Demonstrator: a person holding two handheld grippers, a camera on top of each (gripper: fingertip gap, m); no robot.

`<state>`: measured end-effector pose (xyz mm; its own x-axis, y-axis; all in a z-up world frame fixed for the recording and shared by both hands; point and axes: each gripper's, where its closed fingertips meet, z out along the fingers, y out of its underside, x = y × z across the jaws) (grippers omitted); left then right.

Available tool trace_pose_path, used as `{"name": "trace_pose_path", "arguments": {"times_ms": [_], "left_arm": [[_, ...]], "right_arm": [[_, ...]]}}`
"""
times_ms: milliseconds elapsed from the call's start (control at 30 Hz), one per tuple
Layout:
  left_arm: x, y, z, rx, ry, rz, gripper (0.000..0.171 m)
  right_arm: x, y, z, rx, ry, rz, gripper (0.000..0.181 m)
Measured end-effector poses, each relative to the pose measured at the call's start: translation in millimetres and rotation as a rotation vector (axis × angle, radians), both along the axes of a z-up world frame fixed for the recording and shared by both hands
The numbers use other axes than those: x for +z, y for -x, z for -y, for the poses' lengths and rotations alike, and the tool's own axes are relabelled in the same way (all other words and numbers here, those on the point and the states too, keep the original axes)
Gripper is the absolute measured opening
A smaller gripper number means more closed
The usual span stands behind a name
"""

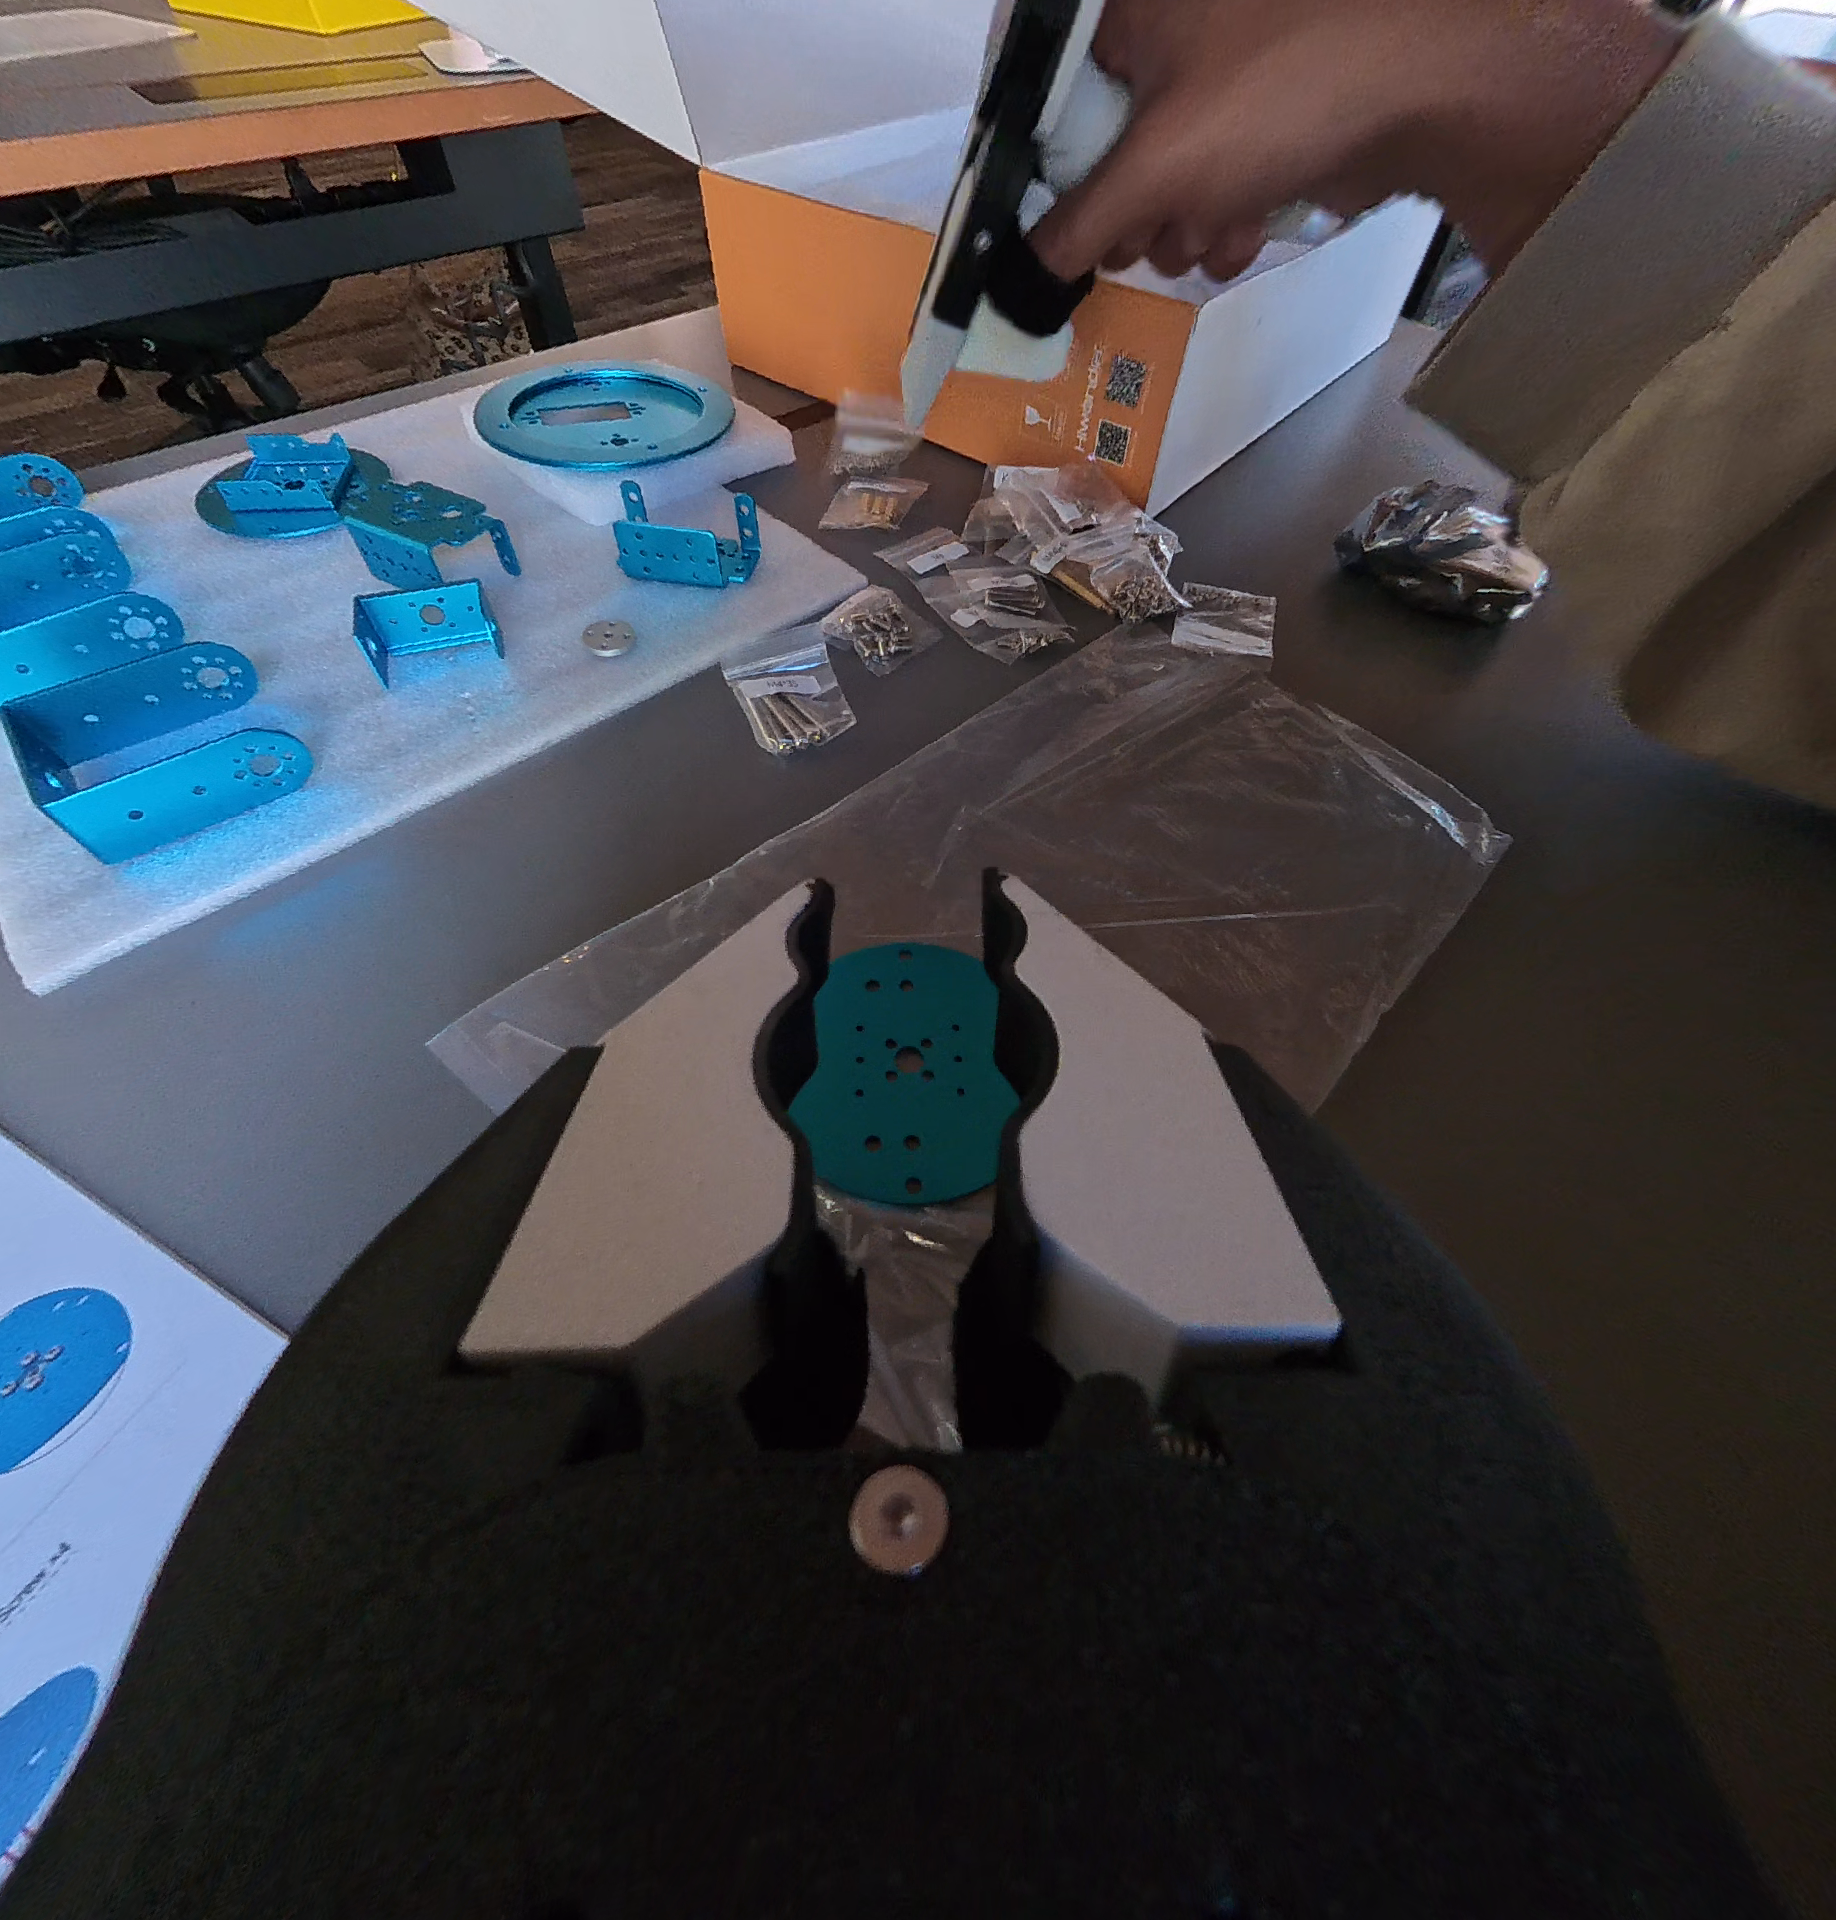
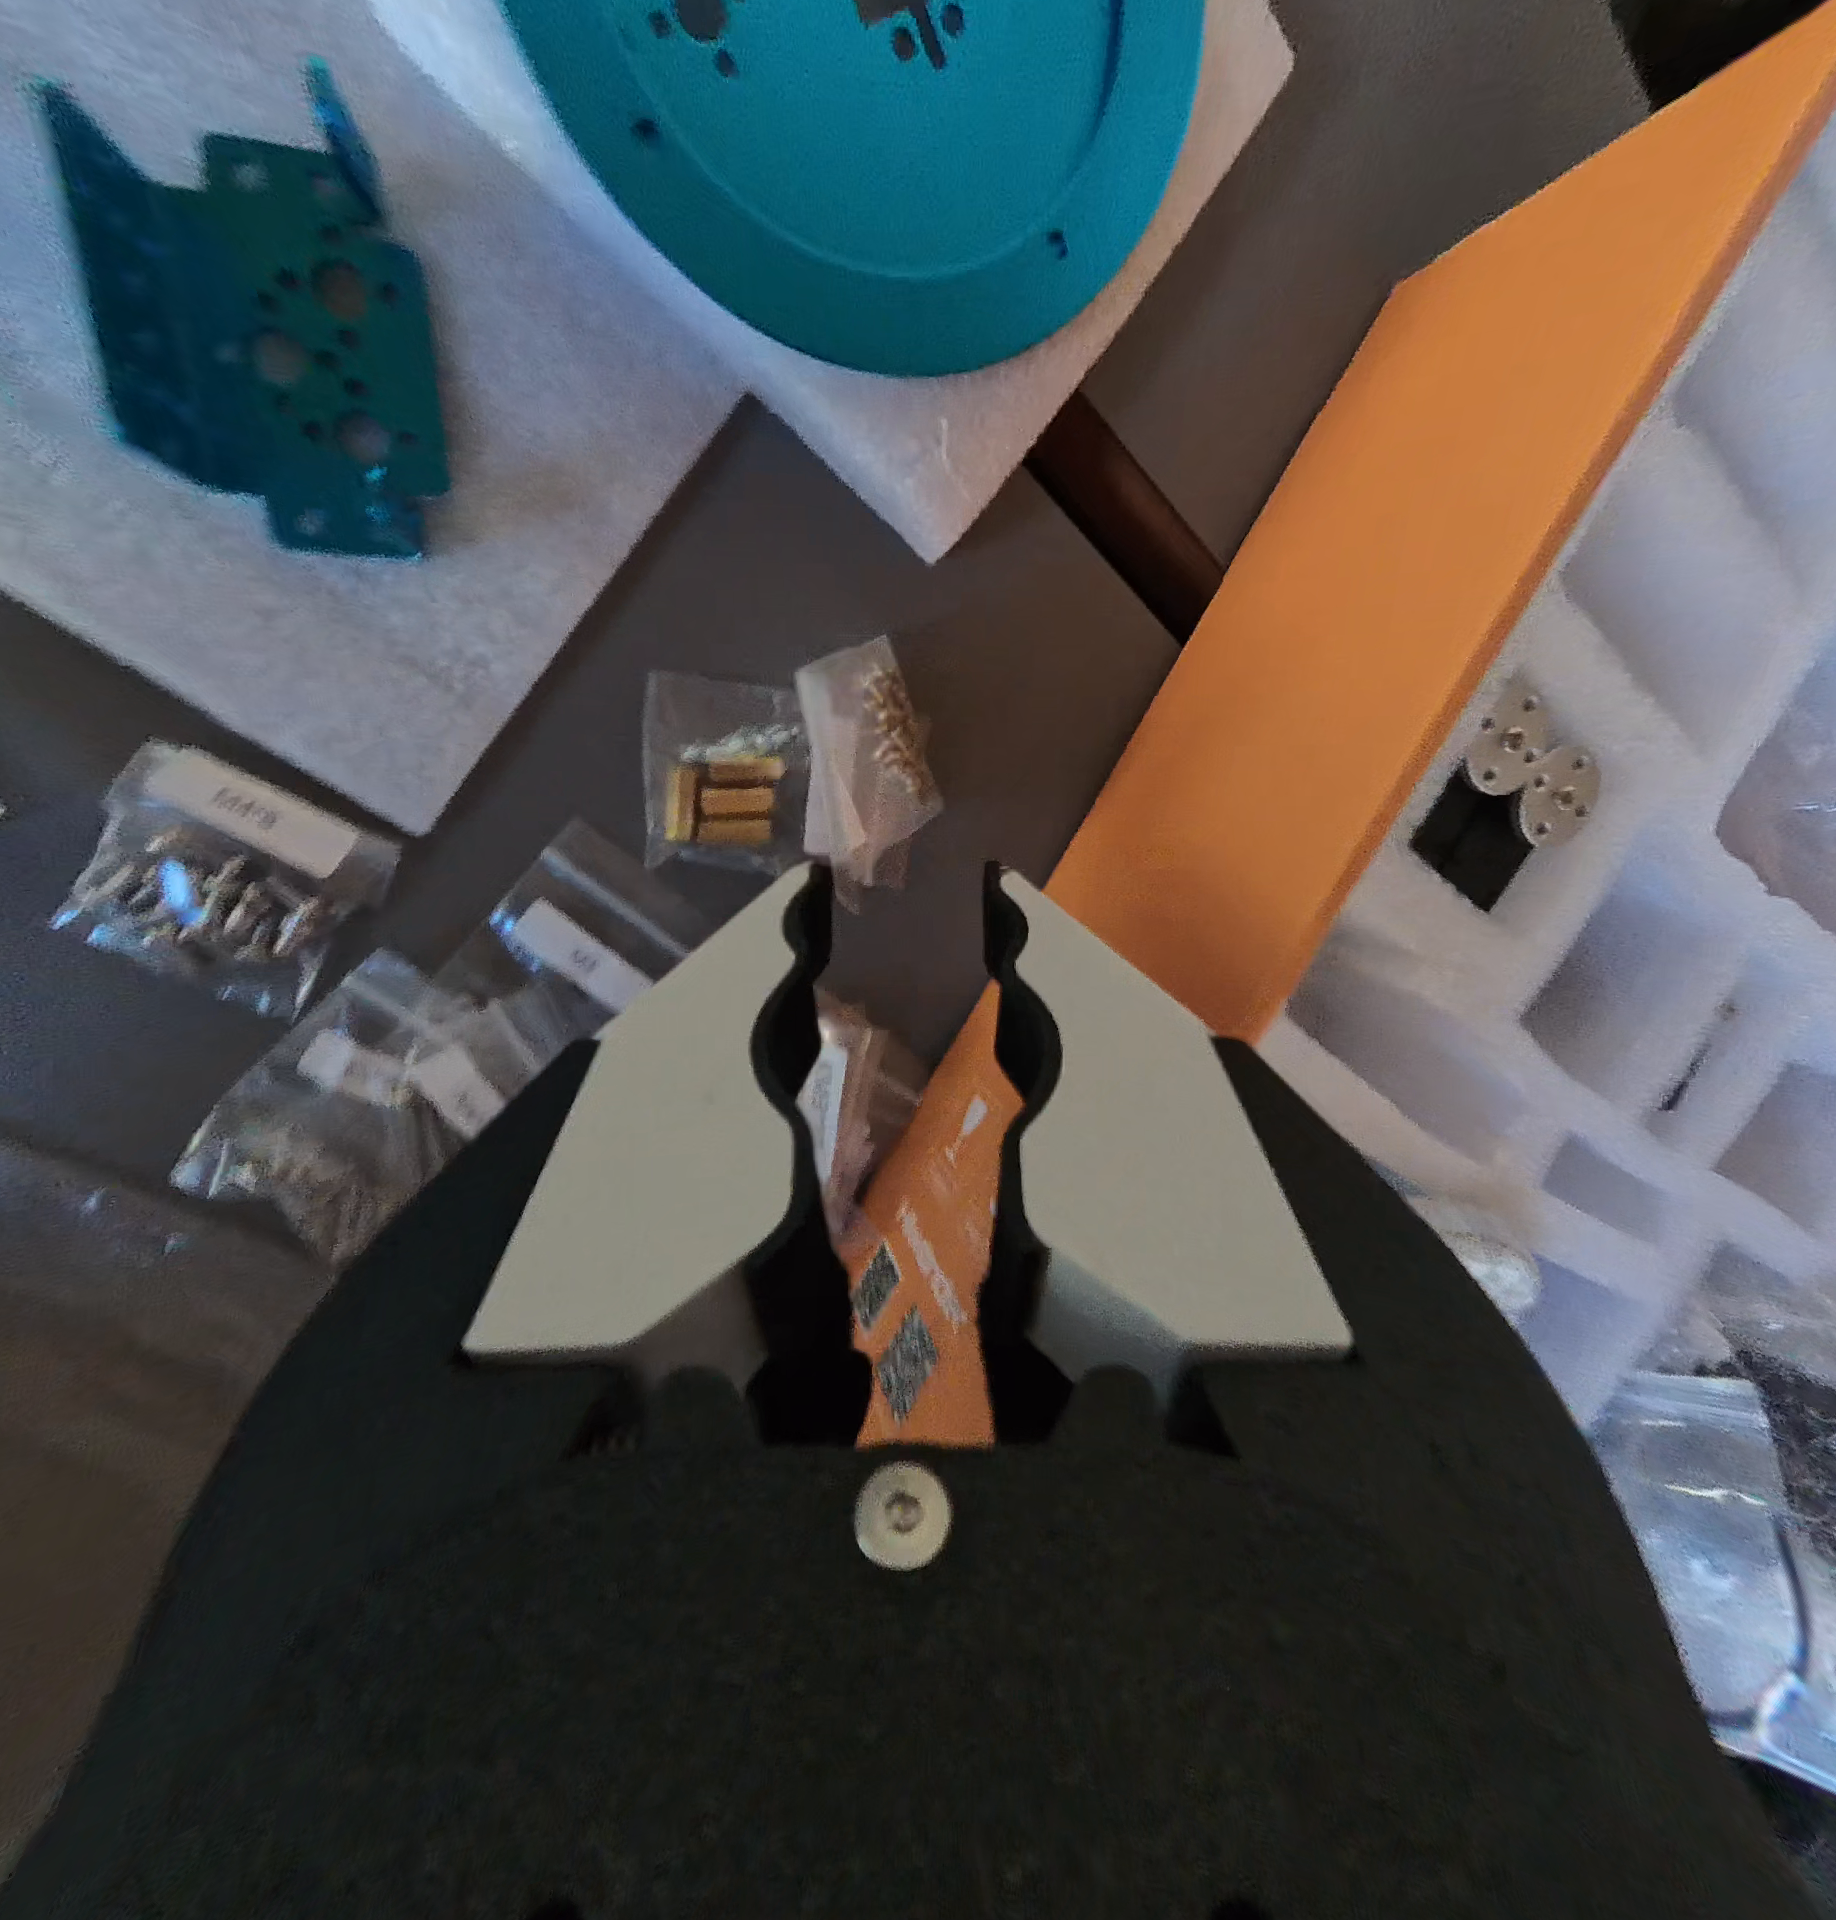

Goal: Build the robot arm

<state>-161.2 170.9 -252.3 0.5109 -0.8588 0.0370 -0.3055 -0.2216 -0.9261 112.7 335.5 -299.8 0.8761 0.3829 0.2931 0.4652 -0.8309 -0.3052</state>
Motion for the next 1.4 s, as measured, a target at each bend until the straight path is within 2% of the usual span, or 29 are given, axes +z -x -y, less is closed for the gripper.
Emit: {"name": "trace_pose_path", "arguments": {"times_ms": [67, 233, 367, 433, 567, 600, 633, 700, 800, 900, 967, 1067, 1167, 1267, 1400], "left_arm": [[0.3, -1.0, 1.6, -0.006, -0.002, 0.000, 0.029], [1.8, -3.8, 6.3, -0.019, -0.019, -0.006, 0.029], [1.2, -2.5, 4.9, -0.014, -0.028, -0.014, 0.029], [0.7, -2.3, 4.5, -0.013, -0.023, -0.013, 0.029], [-0.5, -3.3, 5.3, -0.016, -0.022, -0.016, 0.029], [-0.8, -3.2, 5.2, -0.014, -0.026, -0.019, 0.029], [-0.8, -3.0, 4.9, -0.013, -0.030, -0.021, 0.029], [-0.5, -2.5, 4.1, -0.009, -0.035, -0.021, 0.029], [-0.4, -2.7, 4.0, -0.010, -0.033, -0.020, 0.029], [-1.0, -2.9, 4.0, -0.010, -0.035, -0.024, 0.029], [-1.6, -2.7, 3.3, -0.007, -0.036, -0.027, 0.029], [-3.1, -1.6, 1.5, -0.003, -0.031, -0.030, 0.029], [-2.7, -0.7, 0.1, 0.002, -0.030, -0.027, 0.029], [-2.6, -0.5, -0.1, 0.002, -0.028, -0.026, 0.029], [-2.2, -1.1, 1.0, -0.002, -0.032, -0.027, 0.029]], "right_arm": [[8.4, 3.7, 14.3, 0.088, 0.039, -0.018, 0.028], [-1.7, 10.4, 50.3, 0.342, 0.313, 0.014, 0.029], [-6.0, 20.2, 72.0, 0.435, 0.488, -0.034, 0.034], [-17.7, 17.5, 78.7, 0.487, 0.563, 0.000, 0.041], [-32.4, 14.5, 83.2, 0.502, 0.654, 0.033, 0.031], [-28.8, 12.6, 79.6, 0.495, 0.639, 0.043, 0.006], [-24.2, 11.4, 71.2, 0.497, 0.587, 0.058, 0.000], [-11.7, 11.7, 61.5, 0.502, 0.524, 0.063, 0.000], [12.5, 3.6, 29.9, 0.496, 0.359, 0.147, 0.000], [26.6, 13.2, 0.4, 0.484, 0.220, 0.114, 0.000], [14.7, 21.5, 2.1, 0.472, 0.285, 0.040, 0.000], [-11.6, 16.6, 14.1, 0.460, 0.452, 0.050, 0.000], [-22.8, 26.7, 13.7, 0.507, 0.462, 0.012, 0.000], [-22.4, 23.5, 6.4, 0.493, 0.409, 0.015, 0.022], [0.5, 16.5, 16.9, 0.497, 0.339, 0.008, 0.029]]}}
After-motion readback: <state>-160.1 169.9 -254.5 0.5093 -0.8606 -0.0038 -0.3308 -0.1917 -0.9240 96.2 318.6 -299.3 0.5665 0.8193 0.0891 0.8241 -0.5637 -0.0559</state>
